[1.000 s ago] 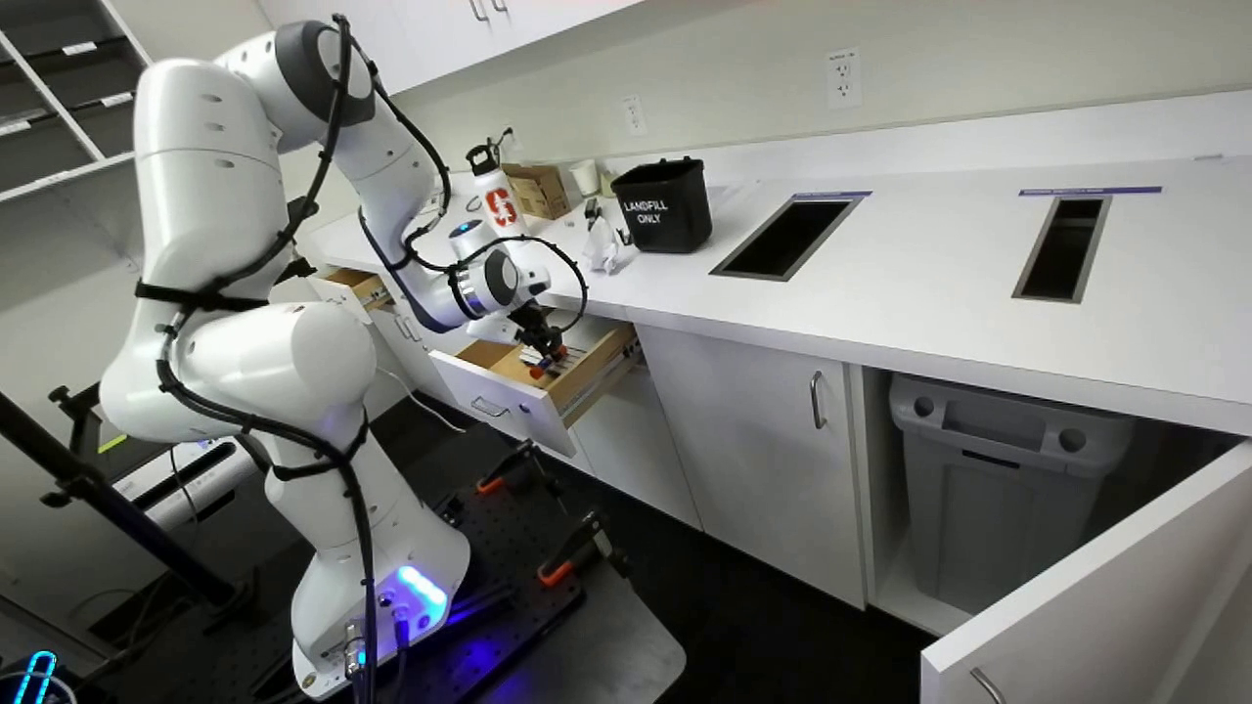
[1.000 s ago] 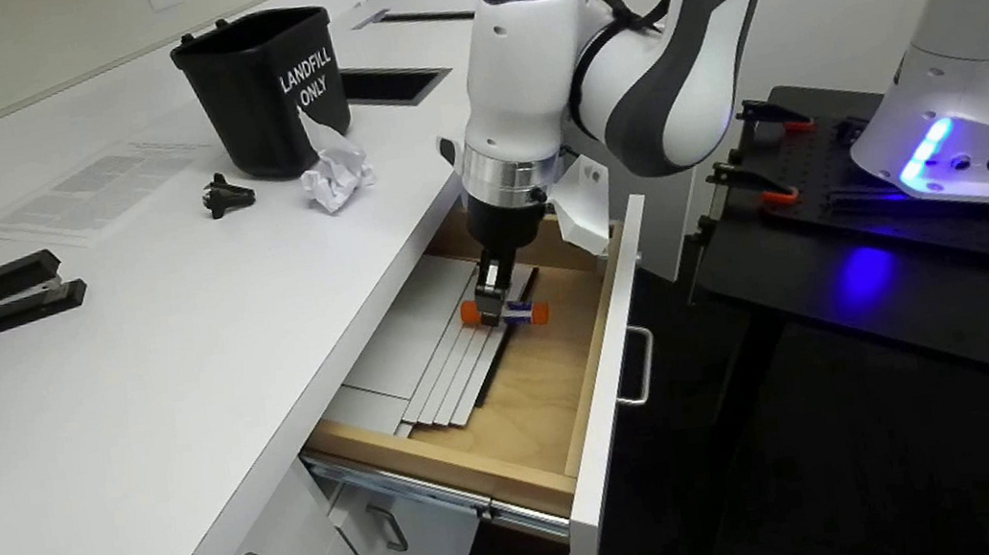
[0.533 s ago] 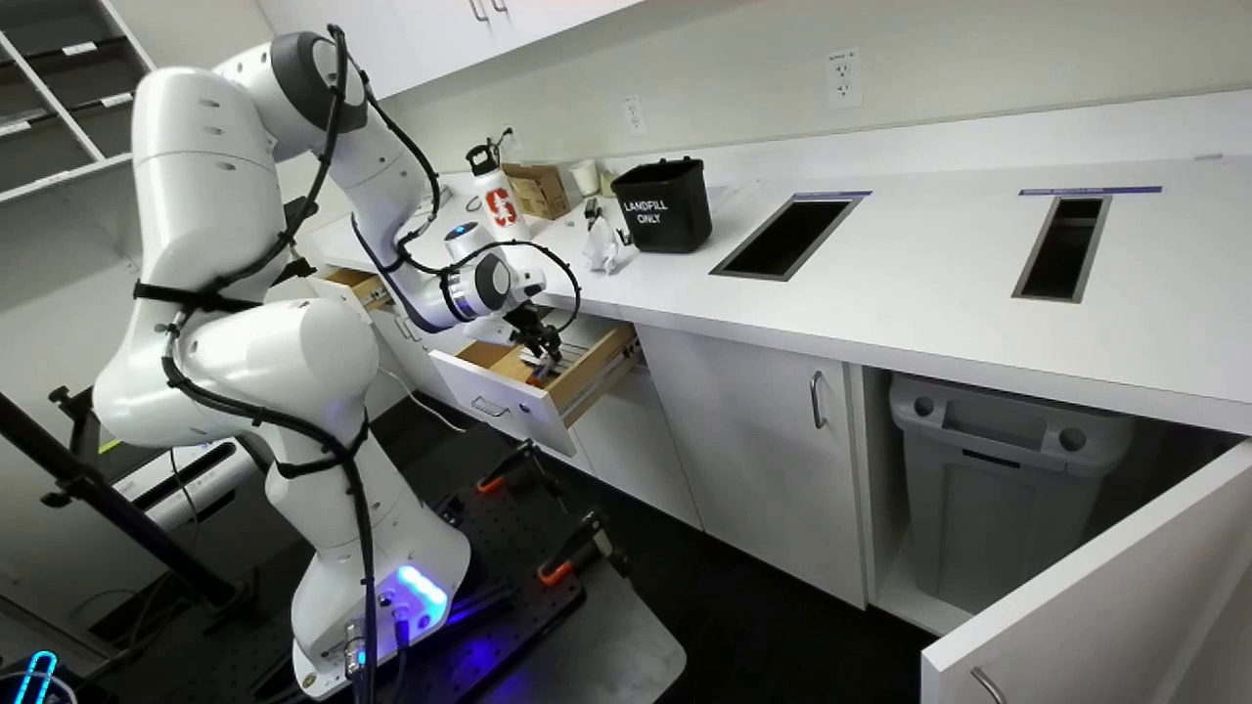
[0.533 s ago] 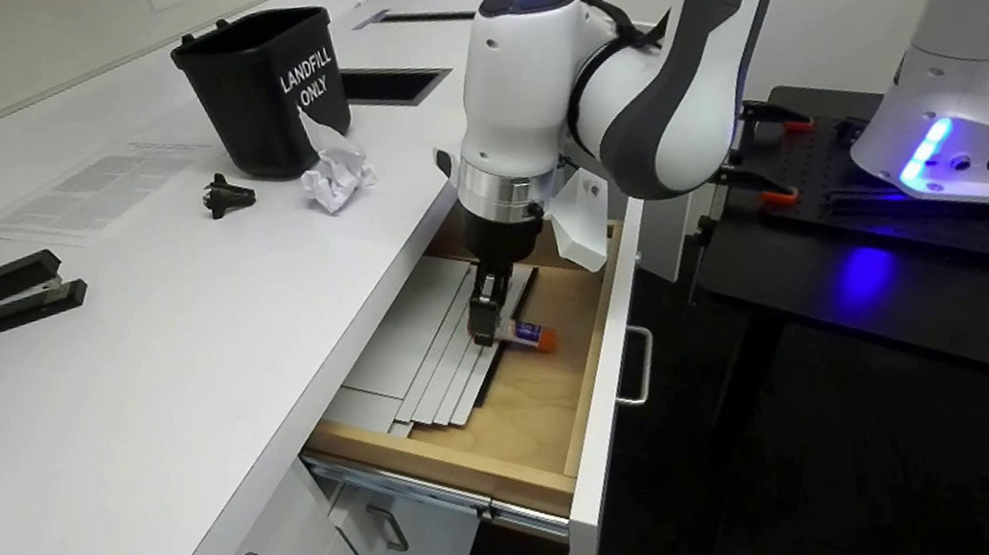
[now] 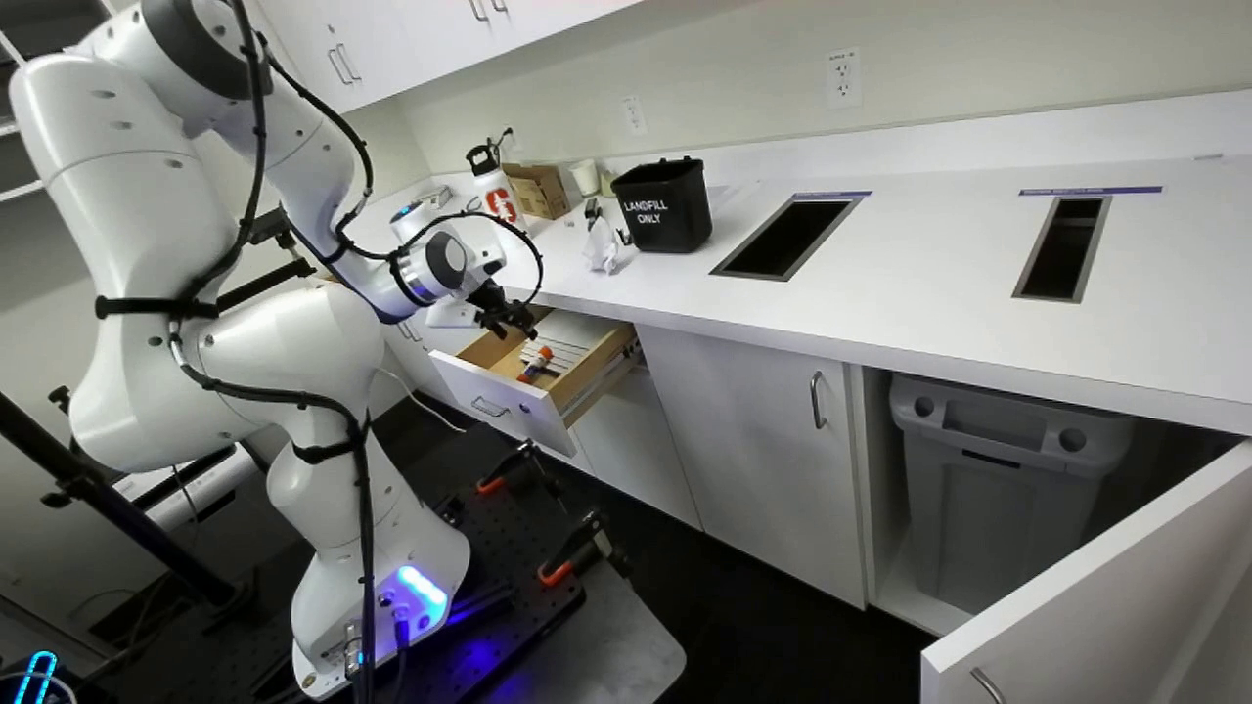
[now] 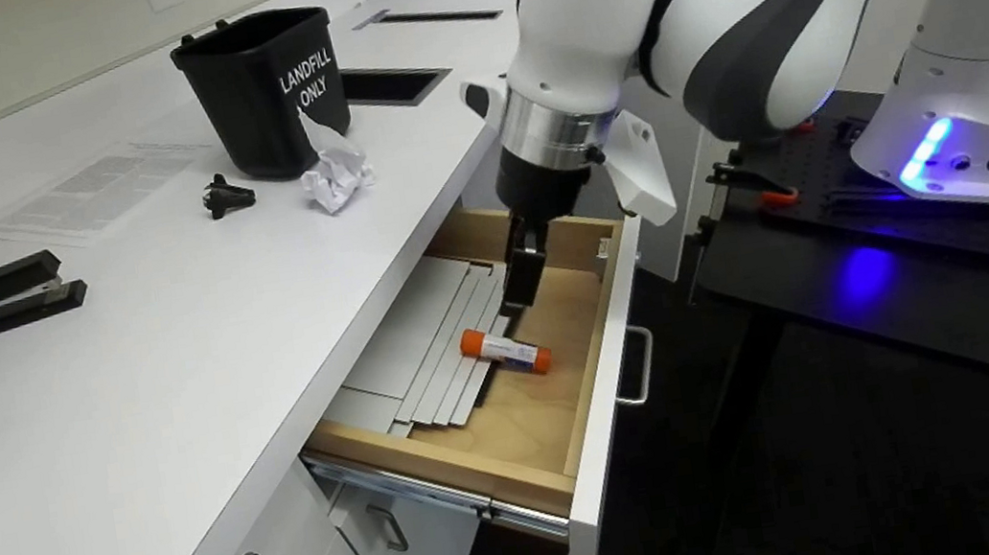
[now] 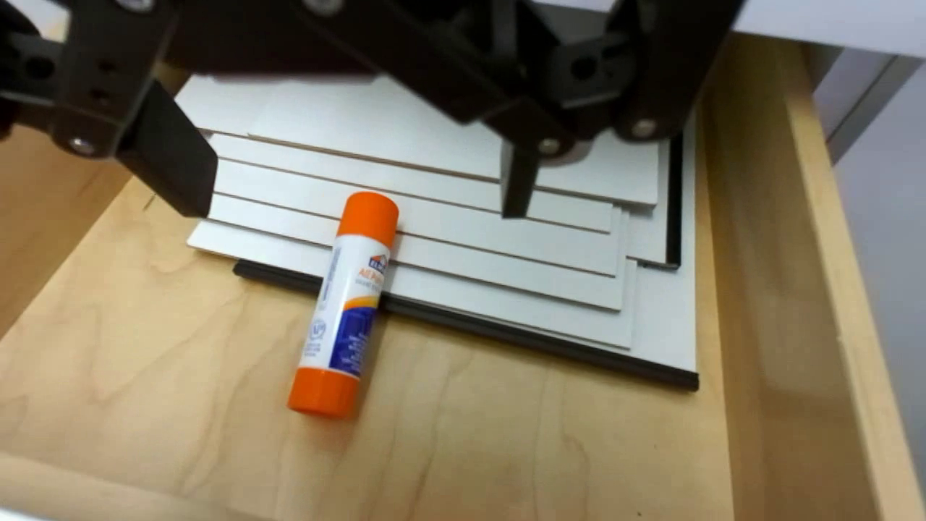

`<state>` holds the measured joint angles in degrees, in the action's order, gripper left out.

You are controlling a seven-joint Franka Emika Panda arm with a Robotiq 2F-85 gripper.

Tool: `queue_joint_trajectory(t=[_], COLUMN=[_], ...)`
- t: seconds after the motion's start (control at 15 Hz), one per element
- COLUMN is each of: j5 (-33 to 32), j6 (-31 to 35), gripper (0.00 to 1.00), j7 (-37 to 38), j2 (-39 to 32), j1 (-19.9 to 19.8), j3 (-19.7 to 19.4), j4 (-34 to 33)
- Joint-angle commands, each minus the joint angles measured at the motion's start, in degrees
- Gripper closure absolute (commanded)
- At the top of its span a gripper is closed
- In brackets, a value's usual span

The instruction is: Put the glue stick inside the open drawer

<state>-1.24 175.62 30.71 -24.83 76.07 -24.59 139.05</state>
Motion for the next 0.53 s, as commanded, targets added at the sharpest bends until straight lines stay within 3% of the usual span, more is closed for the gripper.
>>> queue_joint_trajectory(t=[0.0,0.2,0.47], j5=[-3.2,-7.0,-9.7], j6=[-4.6,-8.5,-15.2], gripper=[0.00,0.00,0.00], j7=[-1.1,0.5,0.1], j2=[11.8,17.1,22.0], j1=[5.2,8.6,8.6], j3=[-4.4,-8.3,-8.7], j4=[6.9,7.9,7.2])
